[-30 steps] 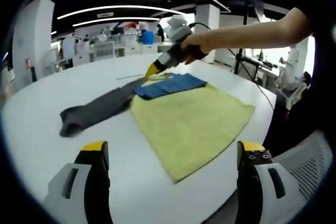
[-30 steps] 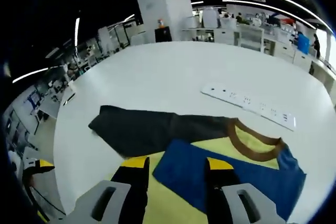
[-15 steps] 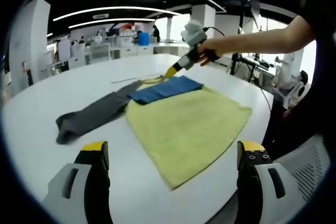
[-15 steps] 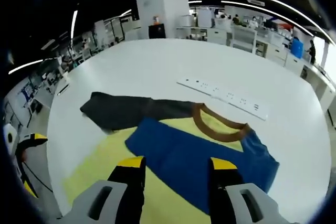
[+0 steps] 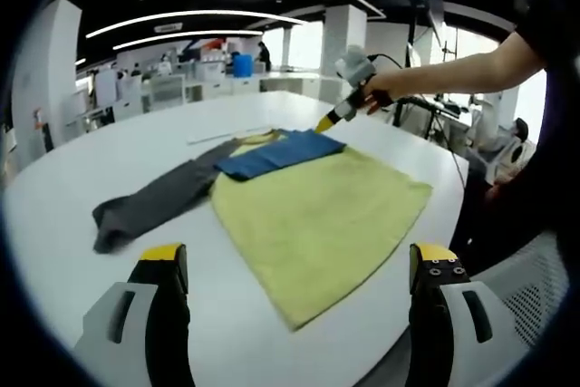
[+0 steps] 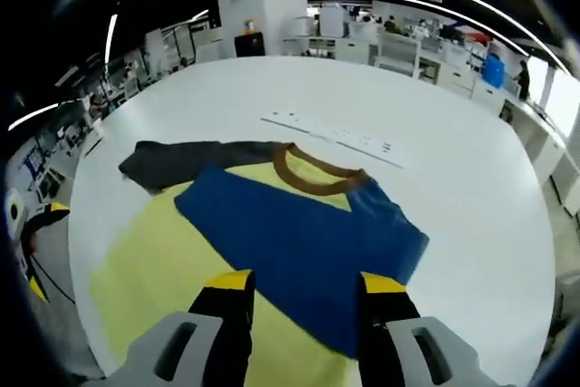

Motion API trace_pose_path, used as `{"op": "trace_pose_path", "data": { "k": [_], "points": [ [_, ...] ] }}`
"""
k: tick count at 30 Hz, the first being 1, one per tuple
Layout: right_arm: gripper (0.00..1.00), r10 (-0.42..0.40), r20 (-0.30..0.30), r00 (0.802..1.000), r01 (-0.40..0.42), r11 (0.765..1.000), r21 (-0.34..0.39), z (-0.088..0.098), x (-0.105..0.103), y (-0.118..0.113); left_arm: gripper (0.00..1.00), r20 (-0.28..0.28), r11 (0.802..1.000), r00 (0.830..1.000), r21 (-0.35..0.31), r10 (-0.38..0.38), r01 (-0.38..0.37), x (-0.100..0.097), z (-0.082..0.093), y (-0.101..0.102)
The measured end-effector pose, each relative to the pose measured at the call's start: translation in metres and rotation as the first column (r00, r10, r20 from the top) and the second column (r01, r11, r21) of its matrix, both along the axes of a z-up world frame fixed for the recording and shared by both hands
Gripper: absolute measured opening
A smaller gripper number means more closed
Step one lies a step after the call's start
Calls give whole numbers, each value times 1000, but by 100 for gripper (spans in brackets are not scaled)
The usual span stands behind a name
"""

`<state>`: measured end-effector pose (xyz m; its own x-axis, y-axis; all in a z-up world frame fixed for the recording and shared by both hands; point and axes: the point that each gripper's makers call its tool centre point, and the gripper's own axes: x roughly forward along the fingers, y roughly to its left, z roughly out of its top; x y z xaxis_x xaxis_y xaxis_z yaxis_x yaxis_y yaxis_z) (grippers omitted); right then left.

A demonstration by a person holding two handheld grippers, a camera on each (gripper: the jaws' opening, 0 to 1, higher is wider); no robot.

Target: Fold the garment on the visible template until the final outline fits inside the template.

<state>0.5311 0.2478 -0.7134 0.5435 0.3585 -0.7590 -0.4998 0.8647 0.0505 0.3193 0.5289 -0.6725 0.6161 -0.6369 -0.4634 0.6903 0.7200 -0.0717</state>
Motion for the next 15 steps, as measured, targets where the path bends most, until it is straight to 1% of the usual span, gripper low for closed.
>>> {"op": "trace_pose_path", "data": {
  "k": [5,10,15],
  "points": [
    [39,-33,-16,999,33,999,8,-5,-5,-18,99,0,1000,1000,1,-1,1,2,0,-1],
    [36,-40,-16,999,40,999,-3,-9,-9,-31,99,-2,1000,1000,5,-6,7,2,0,-3],
    [28,-36,-16,999,35,998,-60,-18,-14,-48,99,-3,1000,1000,7,-3,3,2,1,-3]
  ]
}}
